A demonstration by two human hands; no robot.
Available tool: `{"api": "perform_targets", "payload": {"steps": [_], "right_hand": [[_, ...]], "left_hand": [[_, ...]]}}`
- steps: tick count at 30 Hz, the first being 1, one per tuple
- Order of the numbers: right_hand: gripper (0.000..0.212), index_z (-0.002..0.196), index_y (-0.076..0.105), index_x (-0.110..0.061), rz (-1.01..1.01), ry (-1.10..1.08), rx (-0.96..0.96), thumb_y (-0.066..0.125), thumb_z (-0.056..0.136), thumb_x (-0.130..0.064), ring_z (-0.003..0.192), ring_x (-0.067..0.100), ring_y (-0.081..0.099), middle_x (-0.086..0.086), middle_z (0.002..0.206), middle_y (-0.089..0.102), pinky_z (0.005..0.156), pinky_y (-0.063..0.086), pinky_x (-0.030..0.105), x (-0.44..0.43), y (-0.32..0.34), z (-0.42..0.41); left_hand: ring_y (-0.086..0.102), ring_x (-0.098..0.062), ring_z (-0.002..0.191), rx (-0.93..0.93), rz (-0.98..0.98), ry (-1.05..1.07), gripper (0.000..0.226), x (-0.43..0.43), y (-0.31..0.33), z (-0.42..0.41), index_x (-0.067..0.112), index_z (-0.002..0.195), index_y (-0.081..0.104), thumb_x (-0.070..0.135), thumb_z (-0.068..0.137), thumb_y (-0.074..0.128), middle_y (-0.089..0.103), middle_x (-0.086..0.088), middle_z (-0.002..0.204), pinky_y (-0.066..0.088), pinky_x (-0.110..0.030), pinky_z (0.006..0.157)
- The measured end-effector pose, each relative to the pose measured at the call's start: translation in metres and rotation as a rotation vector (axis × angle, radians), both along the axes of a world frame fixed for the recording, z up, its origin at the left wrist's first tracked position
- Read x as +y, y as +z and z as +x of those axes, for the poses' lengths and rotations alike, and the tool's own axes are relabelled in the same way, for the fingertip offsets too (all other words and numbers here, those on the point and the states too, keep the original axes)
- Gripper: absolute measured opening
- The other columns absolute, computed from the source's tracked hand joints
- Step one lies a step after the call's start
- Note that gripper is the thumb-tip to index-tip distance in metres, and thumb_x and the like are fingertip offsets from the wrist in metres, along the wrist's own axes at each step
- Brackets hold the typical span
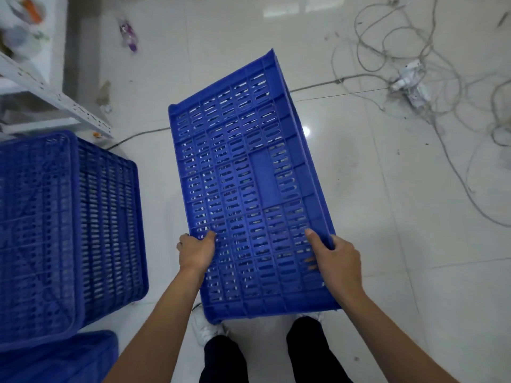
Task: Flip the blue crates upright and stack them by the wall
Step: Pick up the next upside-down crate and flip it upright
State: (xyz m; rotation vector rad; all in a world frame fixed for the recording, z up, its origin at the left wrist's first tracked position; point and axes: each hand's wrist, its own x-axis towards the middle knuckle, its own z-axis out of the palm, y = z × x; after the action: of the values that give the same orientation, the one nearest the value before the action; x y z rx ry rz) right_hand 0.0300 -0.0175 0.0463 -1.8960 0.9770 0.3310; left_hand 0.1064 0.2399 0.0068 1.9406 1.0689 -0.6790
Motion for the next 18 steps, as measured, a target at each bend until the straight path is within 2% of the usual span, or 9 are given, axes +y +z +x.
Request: {"api": "perform_targets", "payload": {"steps": [2, 5, 6, 8, 10, 12, 14, 15, 18], "right_hand": [[0.057, 0.077, 0.063, -0.006, 0.030, 0.031, -0.016, 0.061, 0.085, -0.062, 0.051, 0.005, 0.069, -0.002, 0.062, 0.071, 0.057, 0.059, 0.038, 0.018, 0.003, -0.004], [0.043, 0.072, 0.054, -0.016, 0.016, 0.126, 0.003, 0.060, 0.088, -0.056, 0.055, 0.005, 0.070, -0.003, 0.064, 0.069, 0.060, 0.059, 0.043, 0.048, 0.006, -0.006], [0.039, 0.071, 0.053, -0.019, 0.021, 0.149, -0.002, 0.060, 0.089, -0.054, 0.058, 0.009, 0.071, -0.003, 0.066, 0.069, 0.062, 0.059, 0.045, 0.059, 0.007, -0.006], [0.034, 0.078, 0.057, -0.019, 0.049, 0.219, -0.006, 0.058, 0.089, -0.051, 0.068, 0.017, 0.071, -0.002, 0.075, 0.068, 0.067, 0.058, 0.047, 0.081, 0.011, -0.006], [0.032, 0.081, 0.057, -0.016, 0.078, 0.332, -0.017, 0.056, 0.088, -0.047, 0.068, 0.016, 0.066, 0.000, 0.075, 0.066, 0.068, 0.055, 0.047, 0.099, 0.016, -0.006], [0.032, 0.073, 0.049, -0.015, 0.103, 0.484, -0.039, 0.055, 0.088, -0.042, 0.060, 0.016, 0.055, 0.004, 0.066, 0.058, 0.066, 0.048, 0.049, 0.120, 0.021, -0.005], [0.033, 0.073, 0.047, -0.016, 0.127, 0.645, -0.025, 0.055, 0.089, -0.043, 0.059, 0.018, 0.050, 0.002, 0.062, 0.053, 0.064, 0.044, 0.046, 0.144, 0.024, -0.005], [0.032, 0.075, 0.048, -0.017, 0.132, 0.710, -0.016, 0.054, 0.091, -0.045, 0.061, 0.018, 0.050, -0.001, 0.064, 0.053, 0.065, 0.044, 0.044, 0.156, 0.025, -0.005], [0.028, 0.099, 0.061, -0.022, 0.161, 0.858, 0.019, 0.047, 0.096, -0.045, 0.082, 0.023, 0.062, -0.002, 0.085, 0.068, 0.077, 0.051, 0.041, 0.197, 0.023, -0.004]], "left_hand": [[0.057, -0.030, 0.115, -0.108, 0.127, -0.109, 0.063, 0.003, 0.013, -0.002, 0.006, 0.142, 0.037, 0.034, 0.091, 0.061, 0.041, -0.011, 0.142, 0.049, -0.043, 0.098], [0.056, -0.002, 0.091, -0.346, 0.162, -0.225, 0.040, 0.002, 0.039, -0.005, 0.016, 0.131, 0.048, 0.029, 0.094, 0.059, 0.043, 0.001, 0.134, 0.047, -0.031, 0.084], [0.054, 0.001, 0.087, -0.405, 0.142, -0.278, 0.029, 0.001, 0.048, -0.007, 0.020, 0.122, 0.055, 0.028, 0.094, 0.058, 0.048, 0.005, 0.128, 0.045, -0.027, 0.082], [0.057, 0.001, 0.089, -0.471, 0.043, -0.380, 0.010, 0.000, 0.063, -0.011, 0.025, 0.103, 0.063, 0.028, 0.094, 0.059, 0.060, 0.009, 0.112, 0.046, -0.020, 0.081], [0.060, 0.001, 0.089, -0.496, -0.104, -0.437, 0.008, -0.001, 0.075, -0.016, 0.029, 0.093, 0.066, 0.036, 0.091, 0.063, 0.066, 0.013, 0.098, 0.045, -0.011, 0.074], [0.061, 0.001, 0.088, -0.486, -0.179, -0.453, 0.022, 0.003, 0.081, -0.021, 0.032, 0.094, 0.064, 0.053, 0.085, 0.065, 0.065, 0.014, 0.095, 0.046, -0.012, 0.071], [0.057, 0.000, 0.088, -0.468, -0.081, -0.460, 0.039, 0.014, 0.078, -0.026, 0.032, 0.097, 0.058, 0.067, 0.079, 0.062, 0.056, 0.015, 0.096, 0.046, -0.017, 0.072], [0.055, -0.001, 0.086, -0.457, 0.004, -0.453, 0.042, 0.021, 0.075, -0.027, 0.031, 0.097, 0.054, 0.067, 0.078, 0.064, 0.052, 0.015, 0.096, 0.045, -0.019, 0.071], [0.052, -0.014, 0.073, -0.374, 0.234, -0.454, 0.032, 0.054, 0.061, -0.024, 0.021, 0.090, 0.044, 0.037, 0.083, 0.071, 0.046, 0.004, 0.095, 0.043, -0.030, 0.064]]}}
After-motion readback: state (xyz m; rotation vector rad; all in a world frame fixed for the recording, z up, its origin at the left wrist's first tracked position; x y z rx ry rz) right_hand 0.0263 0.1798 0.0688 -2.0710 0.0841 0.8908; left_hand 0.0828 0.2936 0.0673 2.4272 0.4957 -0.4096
